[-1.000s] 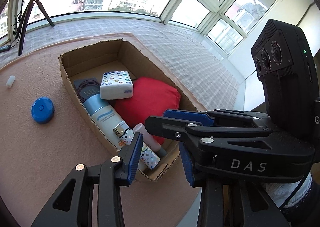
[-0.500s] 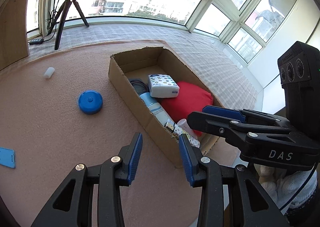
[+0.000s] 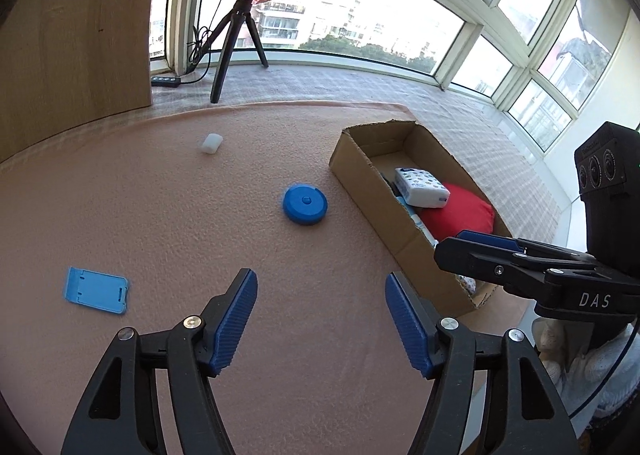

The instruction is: Organize objects

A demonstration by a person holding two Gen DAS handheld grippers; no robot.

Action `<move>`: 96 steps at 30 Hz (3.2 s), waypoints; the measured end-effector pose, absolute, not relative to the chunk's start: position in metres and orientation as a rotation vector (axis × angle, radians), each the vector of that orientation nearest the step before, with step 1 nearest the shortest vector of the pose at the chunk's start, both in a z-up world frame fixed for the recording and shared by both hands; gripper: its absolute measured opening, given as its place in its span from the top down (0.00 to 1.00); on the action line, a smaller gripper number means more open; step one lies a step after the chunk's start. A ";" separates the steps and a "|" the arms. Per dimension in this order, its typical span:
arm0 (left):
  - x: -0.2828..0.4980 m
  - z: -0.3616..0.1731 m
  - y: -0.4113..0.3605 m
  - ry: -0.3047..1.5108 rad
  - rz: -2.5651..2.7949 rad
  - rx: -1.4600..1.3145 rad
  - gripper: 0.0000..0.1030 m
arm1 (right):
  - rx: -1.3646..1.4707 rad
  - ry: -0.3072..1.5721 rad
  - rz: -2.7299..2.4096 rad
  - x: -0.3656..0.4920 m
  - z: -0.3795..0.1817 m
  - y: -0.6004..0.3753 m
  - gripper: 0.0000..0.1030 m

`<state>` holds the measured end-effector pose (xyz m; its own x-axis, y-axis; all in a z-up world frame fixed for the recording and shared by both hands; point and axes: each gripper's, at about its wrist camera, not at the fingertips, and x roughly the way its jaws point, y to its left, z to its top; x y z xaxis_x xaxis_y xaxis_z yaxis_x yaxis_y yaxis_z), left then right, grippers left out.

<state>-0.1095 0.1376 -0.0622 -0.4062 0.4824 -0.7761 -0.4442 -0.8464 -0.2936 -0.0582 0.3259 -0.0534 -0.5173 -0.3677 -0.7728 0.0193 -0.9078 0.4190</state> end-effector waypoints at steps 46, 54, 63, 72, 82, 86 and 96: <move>-0.393 -0.159 0.163 -0.102 2.379 -1.552 0.53 | 1.444 -0.693 -2.539 -0.060 -0.057 0.339 0.32; -0.398 -0.173 0.171 0.021 2.359 -1.567 0.69 | 1.460 -0.688 -2.537 -0.066 -0.060 0.338 0.32; -0.348 -0.174 0.160 0.137 2.271 -1.506 0.85 | 1.451 -0.678 -2.508 -0.083 -0.058 0.330 0.32; -0.275 -0.170 0.119 -0.001 2.231 -1.471 0.89 | 1.440 -0.652 -2.464 -0.099 -0.059 0.314 0.34; -0.209 -0.153 0.088 -0.081 2.173 -1.433 0.98 | 1.429 -0.612 -2.434 -0.118 -0.055 0.295 0.34; -0.226 -0.131 0.072 -0.155 2.276 -1.373 0.86 | 1.420 -0.596 -2.434 -0.123 -0.052 0.289 0.34; -0.297 -0.141 0.040 -0.239 2.429 -1.450 0.51 | 1.430 -0.610 -2.443 -0.117 -0.055 0.296 0.34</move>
